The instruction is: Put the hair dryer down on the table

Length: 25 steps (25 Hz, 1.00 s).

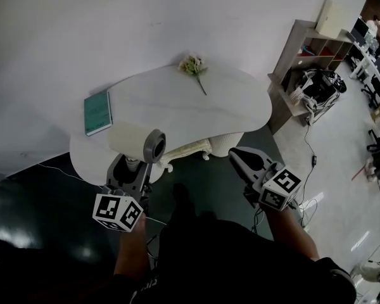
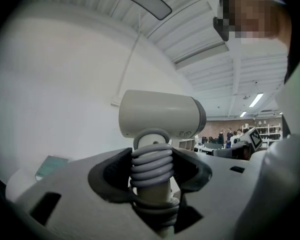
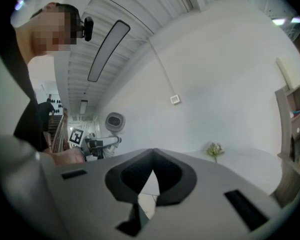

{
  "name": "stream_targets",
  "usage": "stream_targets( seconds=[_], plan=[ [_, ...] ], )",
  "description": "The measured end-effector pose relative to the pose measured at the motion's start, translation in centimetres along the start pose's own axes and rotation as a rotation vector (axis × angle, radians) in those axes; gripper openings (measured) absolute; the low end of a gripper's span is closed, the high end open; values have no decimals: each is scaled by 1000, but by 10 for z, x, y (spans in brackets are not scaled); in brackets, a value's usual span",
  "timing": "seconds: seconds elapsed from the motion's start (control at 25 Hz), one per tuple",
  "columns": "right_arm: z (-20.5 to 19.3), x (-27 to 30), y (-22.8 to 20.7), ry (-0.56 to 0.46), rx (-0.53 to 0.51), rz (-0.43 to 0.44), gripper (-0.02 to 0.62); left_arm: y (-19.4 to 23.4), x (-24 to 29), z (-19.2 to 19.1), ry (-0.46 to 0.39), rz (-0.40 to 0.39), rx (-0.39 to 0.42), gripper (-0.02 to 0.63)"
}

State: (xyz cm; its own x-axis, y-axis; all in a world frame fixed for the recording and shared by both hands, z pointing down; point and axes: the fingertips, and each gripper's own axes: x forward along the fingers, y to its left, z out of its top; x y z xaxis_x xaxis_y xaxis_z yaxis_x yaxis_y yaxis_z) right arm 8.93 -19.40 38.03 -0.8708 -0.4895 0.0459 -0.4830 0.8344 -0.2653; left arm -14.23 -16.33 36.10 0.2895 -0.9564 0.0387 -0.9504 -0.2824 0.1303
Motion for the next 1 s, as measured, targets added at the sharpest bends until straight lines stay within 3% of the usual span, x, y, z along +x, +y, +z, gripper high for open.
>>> stream_targets(
  seconds=[0.36, 0.56, 0.88, 1.0],
  plan=[
    [26, 86, -40, 1, -45, -29, 6, 71, 65, 9, -9, -31, 40, 233],
    [36, 145, -55, -4, -50, -46, 6, 119, 101, 11, 1, -64, 17, 233],
    [18, 195, -76, 27, 41, -55, 6, 161, 142, -14, 82, -99, -19, 233],
    [5, 201, -96, 71, 30, -75, 6, 165, 158, -28, 110, -102, -36, 233]
  ],
)
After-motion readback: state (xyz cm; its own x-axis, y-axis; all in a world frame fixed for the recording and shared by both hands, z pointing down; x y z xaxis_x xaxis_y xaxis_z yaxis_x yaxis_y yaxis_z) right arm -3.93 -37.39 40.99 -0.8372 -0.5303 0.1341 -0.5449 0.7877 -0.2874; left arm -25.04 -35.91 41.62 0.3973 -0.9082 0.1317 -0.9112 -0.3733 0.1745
